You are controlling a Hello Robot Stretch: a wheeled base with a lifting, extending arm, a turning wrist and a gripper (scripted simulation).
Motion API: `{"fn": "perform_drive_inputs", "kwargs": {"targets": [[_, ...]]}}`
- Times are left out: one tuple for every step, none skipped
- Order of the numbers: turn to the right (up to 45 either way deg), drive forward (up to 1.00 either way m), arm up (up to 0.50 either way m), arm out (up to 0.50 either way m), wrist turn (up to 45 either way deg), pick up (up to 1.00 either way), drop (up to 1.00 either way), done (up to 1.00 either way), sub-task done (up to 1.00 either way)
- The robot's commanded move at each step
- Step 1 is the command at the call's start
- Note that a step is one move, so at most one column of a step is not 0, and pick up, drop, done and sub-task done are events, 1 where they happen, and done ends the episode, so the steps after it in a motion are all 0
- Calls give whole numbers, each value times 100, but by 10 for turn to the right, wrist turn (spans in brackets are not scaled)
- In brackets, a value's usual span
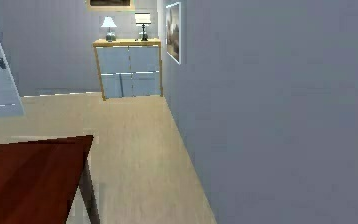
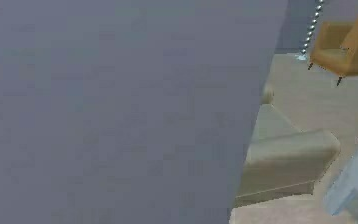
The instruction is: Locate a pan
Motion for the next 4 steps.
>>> {"fn": "perform_drive_inputs", "kwargs": {"targets": [[-150, 0, 0, 0, 0, 0, 0, 0, 0], [0, 5, 0, 0, 0, 0, 0, 0, 0], [0, 100, 0, 0, 0, 0, 0, 0, 0], [60, 0, 0, 0, 0, 0, 0, 0, 0]]}}
